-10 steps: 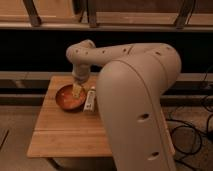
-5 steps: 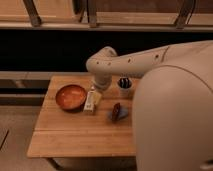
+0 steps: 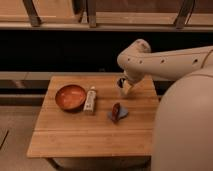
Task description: Move the arm in a circular motion
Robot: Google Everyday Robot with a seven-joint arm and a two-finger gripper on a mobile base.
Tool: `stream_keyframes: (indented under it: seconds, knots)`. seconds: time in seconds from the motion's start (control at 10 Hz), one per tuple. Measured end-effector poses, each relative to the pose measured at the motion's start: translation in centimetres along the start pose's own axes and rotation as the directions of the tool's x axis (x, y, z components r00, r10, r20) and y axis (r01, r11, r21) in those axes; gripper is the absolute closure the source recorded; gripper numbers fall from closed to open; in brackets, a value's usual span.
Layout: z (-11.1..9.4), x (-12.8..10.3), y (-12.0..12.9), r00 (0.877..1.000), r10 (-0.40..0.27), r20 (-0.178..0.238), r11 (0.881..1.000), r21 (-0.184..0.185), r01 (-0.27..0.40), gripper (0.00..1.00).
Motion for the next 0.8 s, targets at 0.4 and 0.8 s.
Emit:
stream_keyframes:
  seconds: [0.4,0.8]
  knots:
    - [1.2,-11.2,2.9,0.983,-0.161,-0.084,0.984,0.064,0.167,0.2]
    - [1.4,-17.9,15.1,0.878,-0.47,-0.095,0.882,-0.011,0.471,0.2]
